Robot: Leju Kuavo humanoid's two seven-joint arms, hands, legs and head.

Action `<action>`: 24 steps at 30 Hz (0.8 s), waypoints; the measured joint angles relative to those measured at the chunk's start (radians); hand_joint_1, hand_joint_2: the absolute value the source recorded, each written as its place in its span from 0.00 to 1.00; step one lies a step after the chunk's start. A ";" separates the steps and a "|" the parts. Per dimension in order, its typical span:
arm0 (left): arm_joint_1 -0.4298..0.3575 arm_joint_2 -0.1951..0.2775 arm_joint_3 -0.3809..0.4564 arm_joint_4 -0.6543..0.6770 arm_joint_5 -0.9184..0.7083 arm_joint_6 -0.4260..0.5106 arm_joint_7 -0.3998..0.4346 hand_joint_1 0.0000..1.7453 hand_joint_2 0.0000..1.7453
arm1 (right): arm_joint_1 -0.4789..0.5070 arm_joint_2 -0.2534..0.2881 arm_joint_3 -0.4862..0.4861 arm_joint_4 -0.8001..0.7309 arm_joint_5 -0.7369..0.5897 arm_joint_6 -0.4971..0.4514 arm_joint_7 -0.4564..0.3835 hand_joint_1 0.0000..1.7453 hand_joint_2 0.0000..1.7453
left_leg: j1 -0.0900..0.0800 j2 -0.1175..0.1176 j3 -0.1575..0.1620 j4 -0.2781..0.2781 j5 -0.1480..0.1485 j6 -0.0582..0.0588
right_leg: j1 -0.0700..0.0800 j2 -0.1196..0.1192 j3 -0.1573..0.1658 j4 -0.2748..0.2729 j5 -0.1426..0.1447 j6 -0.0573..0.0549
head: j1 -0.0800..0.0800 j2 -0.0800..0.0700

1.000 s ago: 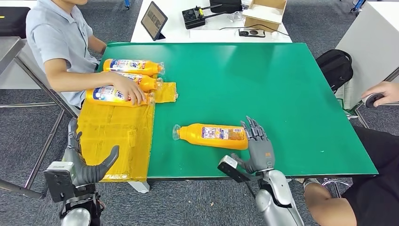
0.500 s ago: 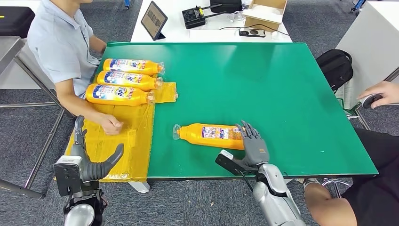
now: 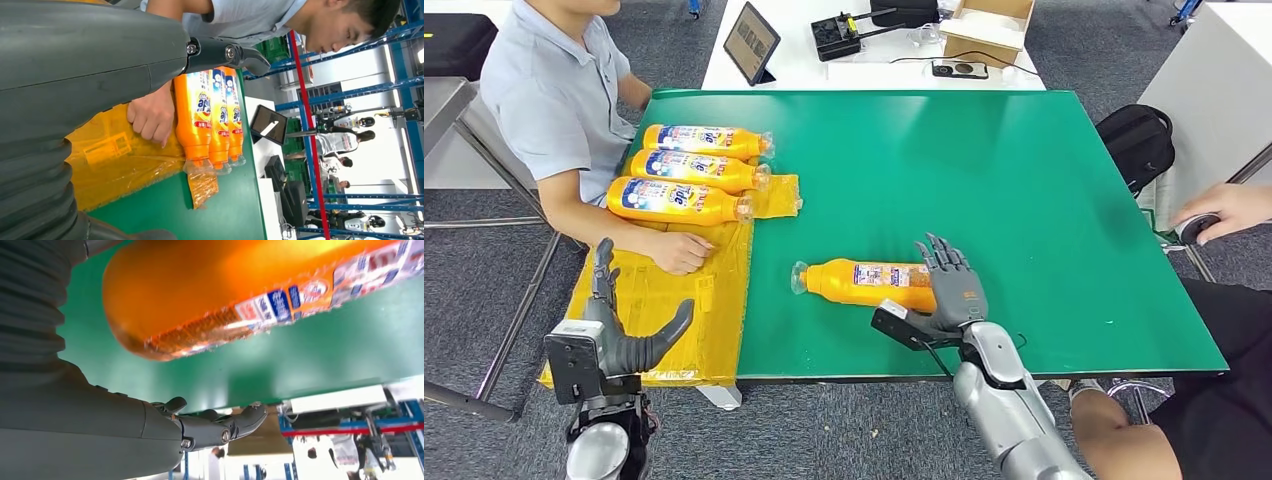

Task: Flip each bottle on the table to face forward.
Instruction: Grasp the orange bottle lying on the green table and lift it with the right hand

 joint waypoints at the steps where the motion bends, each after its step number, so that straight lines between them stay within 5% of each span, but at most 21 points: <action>1: -0.001 0.000 0.000 0.002 0.002 -0.002 0.001 0.00 1.00 | -0.007 0.001 0.002 0.010 -0.003 0.009 0.002 0.00 1.00 | 0.000 0.000 0.000 0.000 0.000 0.000 | 0.000 0.000 0.000 0.000 0.000 0.000 | 0.000 0.000; 14: -0.003 0.000 0.001 0.015 0.024 -0.015 0.027 0.00 1.00 | -0.099 0.015 0.029 0.178 -0.008 0.120 0.062 0.04 1.00 | 0.000 0.000 0.001 0.000 0.000 0.000 | 0.000 0.000 0.001 0.000 0.000 0.000 | 0.000 0.000; 18: -0.006 0.000 0.001 0.022 0.032 -0.024 0.029 0.00 1.00 | -0.128 0.018 0.038 0.217 -0.016 0.134 0.062 0.95 1.00 | 0.000 0.001 0.003 0.000 0.000 0.000 | 0.000 0.000 0.002 0.000 0.000 0.000 | 0.000 0.000; 24: -0.016 0.000 0.001 0.032 0.055 -0.041 0.029 0.00 1.00 | -0.159 0.023 0.040 0.260 -0.056 0.150 0.035 1.00 1.00 | 0.000 0.001 0.005 0.000 0.000 0.000 | 0.000 0.000 0.003 0.000 0.001 0.000 | 0.000 0.000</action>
